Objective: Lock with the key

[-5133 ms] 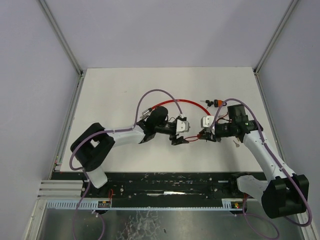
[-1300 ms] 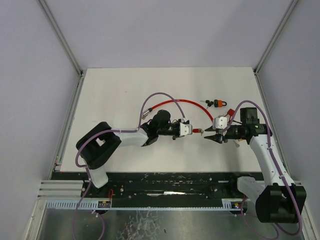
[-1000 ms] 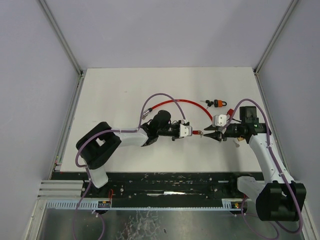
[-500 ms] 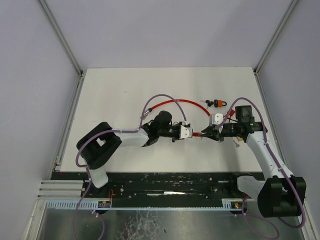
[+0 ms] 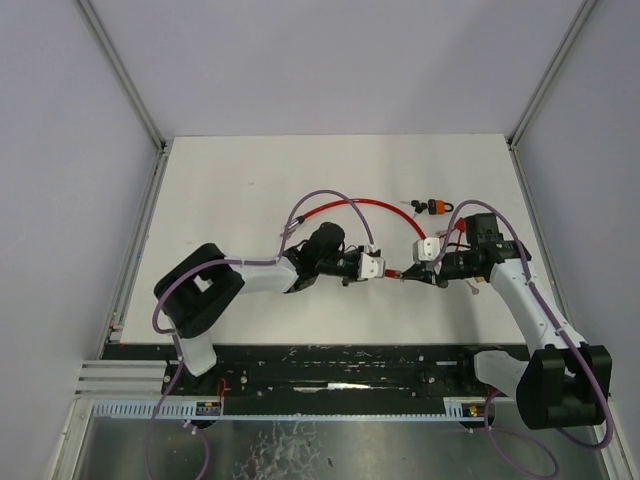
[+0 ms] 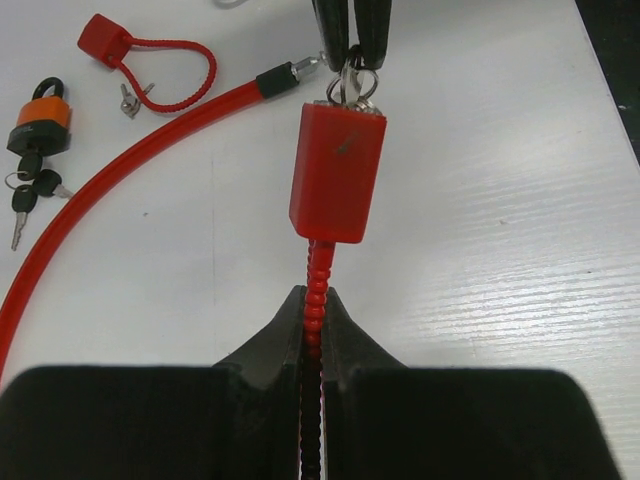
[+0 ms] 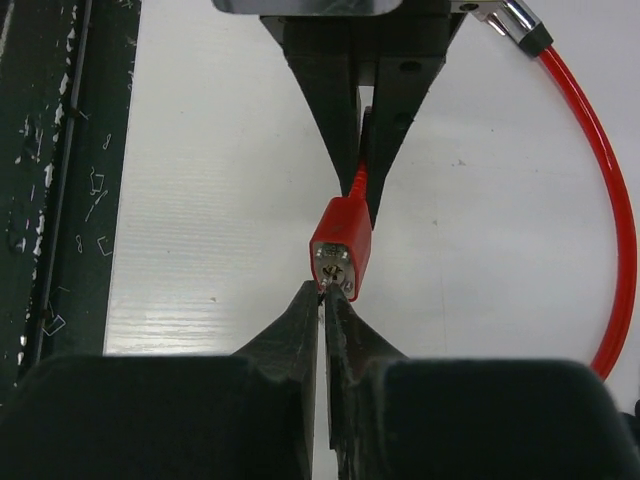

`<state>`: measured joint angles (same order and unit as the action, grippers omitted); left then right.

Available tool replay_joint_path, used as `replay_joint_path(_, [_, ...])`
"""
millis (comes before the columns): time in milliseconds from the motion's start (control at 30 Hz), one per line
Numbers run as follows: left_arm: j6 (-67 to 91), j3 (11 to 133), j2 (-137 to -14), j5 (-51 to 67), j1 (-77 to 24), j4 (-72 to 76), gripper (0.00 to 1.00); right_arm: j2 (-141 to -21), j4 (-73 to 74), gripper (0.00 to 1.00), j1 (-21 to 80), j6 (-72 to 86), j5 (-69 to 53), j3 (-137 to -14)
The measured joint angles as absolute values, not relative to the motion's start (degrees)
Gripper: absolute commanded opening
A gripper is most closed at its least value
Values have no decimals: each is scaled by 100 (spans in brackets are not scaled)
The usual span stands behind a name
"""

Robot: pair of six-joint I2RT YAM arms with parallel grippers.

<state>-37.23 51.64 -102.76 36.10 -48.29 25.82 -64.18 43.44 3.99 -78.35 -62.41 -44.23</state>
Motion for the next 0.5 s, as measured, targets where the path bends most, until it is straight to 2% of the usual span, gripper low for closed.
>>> replay_joint_path(267, [-3885, 5238, -10339, 3870, -4840, 2309, 0, -6366, 4853, 2, 567, -9168, -5975, -4425])
replay_joint_path(500, [-4110, 5553, -10464, 4147, -4845, 1837, 0, -6160, 5317, 7, 602, -10556, -5686, -4394])
